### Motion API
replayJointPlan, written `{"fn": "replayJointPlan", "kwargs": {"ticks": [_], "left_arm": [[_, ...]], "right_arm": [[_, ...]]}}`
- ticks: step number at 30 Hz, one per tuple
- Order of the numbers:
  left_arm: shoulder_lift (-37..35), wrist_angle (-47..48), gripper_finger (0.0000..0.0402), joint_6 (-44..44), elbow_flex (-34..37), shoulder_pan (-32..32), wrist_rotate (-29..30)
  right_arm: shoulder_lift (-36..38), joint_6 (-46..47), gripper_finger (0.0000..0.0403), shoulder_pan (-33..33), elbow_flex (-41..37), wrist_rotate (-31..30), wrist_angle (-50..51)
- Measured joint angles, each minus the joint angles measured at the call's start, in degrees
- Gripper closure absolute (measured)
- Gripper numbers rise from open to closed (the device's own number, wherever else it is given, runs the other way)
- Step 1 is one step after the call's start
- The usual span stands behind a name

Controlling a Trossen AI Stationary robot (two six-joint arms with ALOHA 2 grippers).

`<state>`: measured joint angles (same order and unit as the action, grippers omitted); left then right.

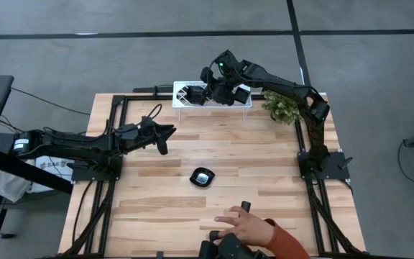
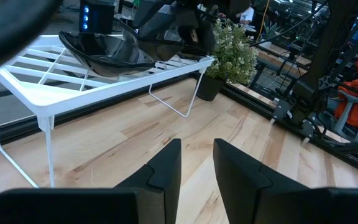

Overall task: Pick & Place Mini shaped plates
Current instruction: Stack the black leaf-shaped plate on top of the black leaf-shaped plate on the shelf

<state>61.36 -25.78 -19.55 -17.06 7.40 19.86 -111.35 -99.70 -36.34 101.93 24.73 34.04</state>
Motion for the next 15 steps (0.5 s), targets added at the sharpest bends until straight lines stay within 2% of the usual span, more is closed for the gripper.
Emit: {"fn": "replayJointPlan", "kwargs": {"ticks": [8, 15], "left_arm": [[0.00, 0.04, 0.0306, 0.00, 0.00, -0.02, 0.00], [1.52, 0.04, 0.0306, 0.82, 0.00, -0.02, 0.01]], "right_arm": [[0.04, -1.75, 0.0339, 0.34, 0.00, -1.78, -1.49], [1.97, 6.75, 0.0343, 3.25, -0.02, -7.30, -3.00]]}}
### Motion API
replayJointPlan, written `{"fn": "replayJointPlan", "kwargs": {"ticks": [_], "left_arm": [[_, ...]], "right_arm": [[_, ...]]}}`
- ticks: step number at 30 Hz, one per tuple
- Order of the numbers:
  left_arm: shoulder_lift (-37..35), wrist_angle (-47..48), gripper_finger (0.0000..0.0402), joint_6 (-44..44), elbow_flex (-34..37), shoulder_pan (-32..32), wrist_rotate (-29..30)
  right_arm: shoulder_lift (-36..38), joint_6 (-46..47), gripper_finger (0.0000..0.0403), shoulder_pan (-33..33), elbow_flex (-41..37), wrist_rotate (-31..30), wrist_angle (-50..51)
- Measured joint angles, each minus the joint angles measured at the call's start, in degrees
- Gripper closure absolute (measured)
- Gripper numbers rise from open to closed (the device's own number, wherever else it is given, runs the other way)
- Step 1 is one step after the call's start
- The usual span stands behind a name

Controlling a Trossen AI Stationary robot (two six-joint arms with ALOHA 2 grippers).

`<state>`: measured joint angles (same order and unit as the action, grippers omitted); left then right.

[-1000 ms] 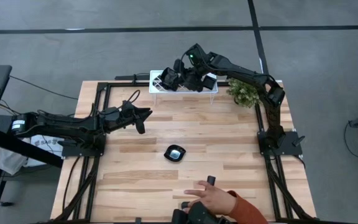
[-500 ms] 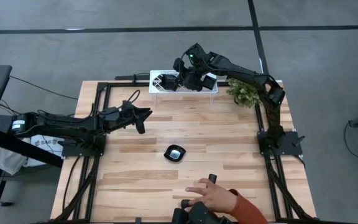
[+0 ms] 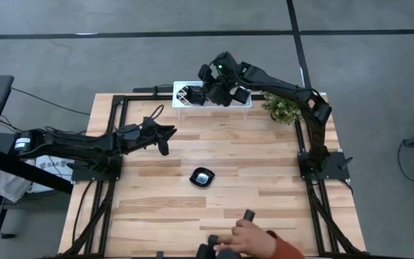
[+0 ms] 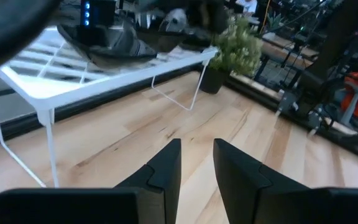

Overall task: Pick & Place Mini shaped plates
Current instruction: Stack the black leaf-shaped plate on top of the black leaf-shaped plate on the shelf

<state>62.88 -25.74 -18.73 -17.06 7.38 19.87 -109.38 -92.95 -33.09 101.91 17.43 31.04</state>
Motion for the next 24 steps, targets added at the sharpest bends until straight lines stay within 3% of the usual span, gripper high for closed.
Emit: {"fn": "replayJointPlan", "kwargs": {"ticks": [6, 14, 21, 24], "left_arm": [[7.55, -2.37, 0.0306, -1.54, 0.02, -0.71, 0.01], [20.48, -14.65, 0.0306, -0.74, 0.02, -4.50, -0.05], [23.22, -19.08, 0.0306, -0.59, -0.04, -3.96, -0.70], [23.22, -19.08, 0.0306, 0.96, -0.90, -2.66, -9.88]], "right_arm": [[2.31, 13.14, 0.0352, 5.19, 0.02, -6.60, 0.32], [2.73, 38.40, 0.0363, 11.42, 0.02, -17.51, 2.40], [2.99, 55.35, 0.0387, 13.30, 0.02, -8.46, 10.43], [3.30, 63.54, 0.0400, 12.38, -0.72, 2.62, 17.36]]}}
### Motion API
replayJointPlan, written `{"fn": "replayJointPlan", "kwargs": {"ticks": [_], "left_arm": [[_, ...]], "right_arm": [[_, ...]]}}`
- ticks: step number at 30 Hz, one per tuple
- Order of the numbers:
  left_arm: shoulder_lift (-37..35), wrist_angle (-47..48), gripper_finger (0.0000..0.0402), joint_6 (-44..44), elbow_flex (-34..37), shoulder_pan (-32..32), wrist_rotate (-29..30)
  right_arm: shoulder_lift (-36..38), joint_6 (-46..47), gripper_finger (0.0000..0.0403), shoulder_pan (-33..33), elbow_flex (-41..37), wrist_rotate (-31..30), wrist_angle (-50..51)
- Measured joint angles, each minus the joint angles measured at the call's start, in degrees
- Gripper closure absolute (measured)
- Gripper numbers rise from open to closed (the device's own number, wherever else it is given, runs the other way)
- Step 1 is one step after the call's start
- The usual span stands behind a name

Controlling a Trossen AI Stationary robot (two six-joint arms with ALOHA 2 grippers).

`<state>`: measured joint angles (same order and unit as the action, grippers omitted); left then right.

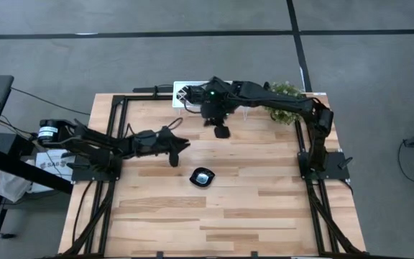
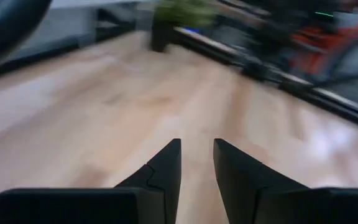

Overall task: Pick & Place Mini shaped plates
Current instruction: Stack the black leaf-shaped plate on top of the black leaf-shaped plate on the shelf

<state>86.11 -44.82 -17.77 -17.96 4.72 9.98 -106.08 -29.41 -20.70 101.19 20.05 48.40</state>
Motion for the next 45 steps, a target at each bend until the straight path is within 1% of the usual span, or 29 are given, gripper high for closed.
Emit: {"fn": "replayJointPlan", "kwargs": {"ticks": [2, 4, 6, 8, 10, 13, 18, 22, 24, 26, 29, 32, 35, 39, 45], "left_arm": [[0.00, -0.04, 0.0306, 1.04, -1.04, 0.45, -5.63], [0.00, -0.01, 0.0306, 1.87, -2.10, 0.50, -6.41], [0.00, 0.08, 0.0306, 3.48, -2.92, 0.56, -6.35], [0.00, 0.48, 0.0306, 4.30, -3.39, 0.52, -6.70], [0.00, 1.36, 0.0306, 4.31, -3.52, 0.52, -7.37], [0.00, 2.05, 0.0306, 4.40, -3.52, 0.52, -8.16], [0.00, 2.60, 0.0306, 4.00, -3.54, 0.52, -11.35], [0.00, 3.00, 0.0306, 2.89, -3.54, 0.52, -11.79], [0.00, 3.71, 0.0306, 2.45, -3.56, 0.54, -11.77], [0.00, 4.61, 0.0306, 2.45, -3.56, 0.54, -11.79], [0.00, 8.03, 0.0306, 2.28, -3.61, 0.52, -11.78], [0.00, 11.36, 0.0306, 2.28, -3.61, 0.52, -11.76], [0.00, 13.92, 0.0306, 2.28, -3.58, 0.35, -11.76], [0.00, 14.41, 0.0306, 2.28, -3.58, -1.14, -11.54], [0.00, 14.13, 0.0306, 1.03, -3.58, -4.80, -5.22]], "right_arm": [[0.01, 3.53, 0.0400, -0.58, -2.69, 11.14, 1.74], [0.12, 6.43, 0.0398, -1.13, -5.82, 22.56, 2.37], [0.58, 7.91, 0.0398, -0.76, -8.90, 32.50, 0.65], [0.68, 7.98, 0.0401, -0.19, -11.43, 39.34, 0.16], [0.50, 8.12, 0.0401, 0.27, -13.39, 42.09, 0.14], [0.50, 9.63, 0.0400, 0.81, -15.23, 42.41, -0.61], [0.52, 11.76, 0.0401, 0.65, -15.38, 40.15, -0.85], [1.06, 14.66, 0.0402, -0.10, -15.41, 32.28, -3.73], [1.35, 15.59, 0.0401, -0.20, -15.34, 27.83, -8.52], [1.69, 16.04, 0.0401, -0.38, -15.43, 25.13, -14.32], [2.00, 17.85, 0.0402, 0.11, -15.30, 24.97, -25.77], [1.99, 18.00, 0.0401, 0.70, -15.32, 24.98, -30.71], [2.28, 17.94, 0.0402, 0.76, -15.32, 25.04, -29.96], [2.98, 17.39, 0.0402, 0.37, -15.45, 24.96, -28.19], [6.39, 13.99, 0.0402, -2.04, -15.34, 25.04, -28.02]]}}
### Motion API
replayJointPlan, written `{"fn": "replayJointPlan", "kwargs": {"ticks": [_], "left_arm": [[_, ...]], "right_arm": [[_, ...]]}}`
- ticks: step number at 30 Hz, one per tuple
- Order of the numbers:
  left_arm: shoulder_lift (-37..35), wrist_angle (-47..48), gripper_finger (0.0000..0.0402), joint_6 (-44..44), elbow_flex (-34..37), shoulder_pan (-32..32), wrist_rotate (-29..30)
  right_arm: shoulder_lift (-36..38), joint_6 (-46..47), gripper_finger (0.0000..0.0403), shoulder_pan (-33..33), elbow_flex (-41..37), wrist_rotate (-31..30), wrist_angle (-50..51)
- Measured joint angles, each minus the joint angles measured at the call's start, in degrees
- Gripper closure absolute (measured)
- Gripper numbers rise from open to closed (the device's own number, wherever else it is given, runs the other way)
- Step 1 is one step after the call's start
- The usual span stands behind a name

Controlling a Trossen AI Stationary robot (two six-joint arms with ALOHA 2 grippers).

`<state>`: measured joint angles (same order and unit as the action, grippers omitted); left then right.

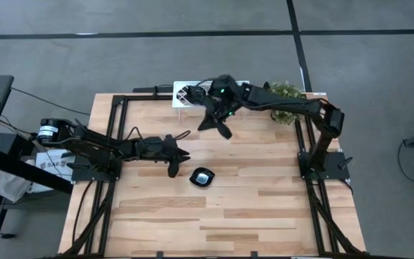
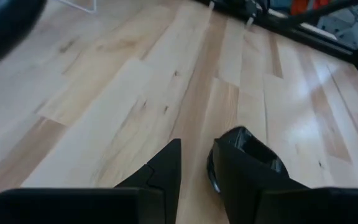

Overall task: Pick & Place Mini shaped plates
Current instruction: Stack the black leaf-shaped plate on top of the black leaf-shaped plate on the shelf

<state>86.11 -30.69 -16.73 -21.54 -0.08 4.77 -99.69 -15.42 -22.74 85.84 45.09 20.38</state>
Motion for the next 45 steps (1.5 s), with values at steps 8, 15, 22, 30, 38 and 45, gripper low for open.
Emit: {"fn": "replayJointPlan", "kwargs": {"ticks": [8, 15, 22, 30, 38, 45], "left_arm": [[0.00, -4.30, 0.0306, -0.95, 0.00, -2.34, 11.00], [0.00, -5.12, 0.0306, -2.19, 0.00, -2.53, 12.68], [0.00, -6.39, 0.0306, -2.06, 0.02, -3.09, 13.23], [0.00, -7.51, 0.0306, -1.57, 0.02, -4.87, 13.23], [0.00, -8.19, 0.0306, -0.59, 0.04, -4.63, 13.24], [0.00, -8.38, 0.0306, 3.15, 0.04, -4.63, 13.23]], "right_arm": [[3.79, -2.17, 0.0402, -4.20, 0.00, -0.14, -6.40], [4.39, -4.66, 0.0402, -9.38, 0.00, -0.02, -3.07], [4.98, -5.47, 0.0402, -17.68, -0.23, 20.25, 2.09], [3.79, -10.04, 0.0402, -14.97, -6.16, 35.55, -0.24], [0.12, -11.12, 0.0396, -1.93, -6.35, 23.56, -4.20], [0.99, -5.35, 0.0400, 7.09, -5.78, -36.02, -11.45]]}}
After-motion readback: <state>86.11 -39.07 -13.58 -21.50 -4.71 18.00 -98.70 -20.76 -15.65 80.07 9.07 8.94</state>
